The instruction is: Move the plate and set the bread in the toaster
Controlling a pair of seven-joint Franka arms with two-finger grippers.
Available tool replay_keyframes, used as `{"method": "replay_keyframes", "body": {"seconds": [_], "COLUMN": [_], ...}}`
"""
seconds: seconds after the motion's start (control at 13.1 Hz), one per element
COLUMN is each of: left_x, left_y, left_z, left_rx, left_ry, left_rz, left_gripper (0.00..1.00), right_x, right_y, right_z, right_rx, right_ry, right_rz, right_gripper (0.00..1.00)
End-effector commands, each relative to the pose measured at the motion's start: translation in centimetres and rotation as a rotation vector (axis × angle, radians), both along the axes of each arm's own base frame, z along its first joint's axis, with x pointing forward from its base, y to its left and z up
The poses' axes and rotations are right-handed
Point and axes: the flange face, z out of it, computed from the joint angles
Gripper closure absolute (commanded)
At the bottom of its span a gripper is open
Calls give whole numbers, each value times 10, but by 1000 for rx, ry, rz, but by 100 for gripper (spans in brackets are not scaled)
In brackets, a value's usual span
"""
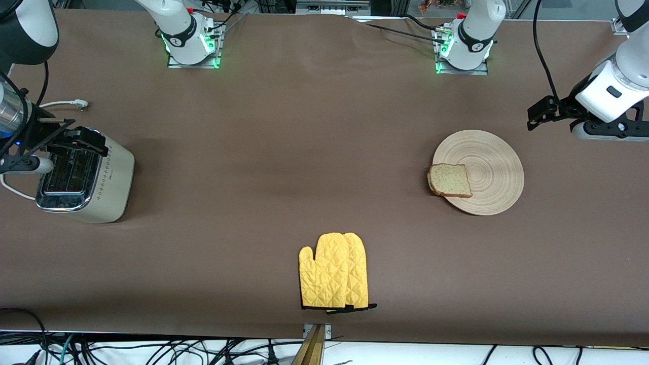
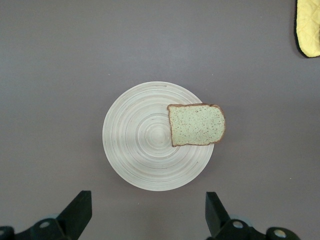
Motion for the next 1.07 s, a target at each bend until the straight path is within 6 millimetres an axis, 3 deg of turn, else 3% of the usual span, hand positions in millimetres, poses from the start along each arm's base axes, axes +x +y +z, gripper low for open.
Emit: {"method": "replay_keyframes", "body": {"seconds": [0.0, 0.38, 0.99], "left_x": [2, 6, 6], "left_y": [-8, -6, -3], "left_z": [7, -3, -3], "left_rx": [-25, -30, -29], "left_ry": [6, 27, 27], "left_rz": [-5, -12, 3], "left_gripper": [0, 0, 0], "right_x": [3, 3, 3], "right_y": [-2, -2, -4], "right_z": [5, 5, 4], "right_rx": [-12, -12, -12], "right_ry": [-8, -8, -6], "right_rz": [10, 10, 7], "right_gripper": [0, 0, 0]}}
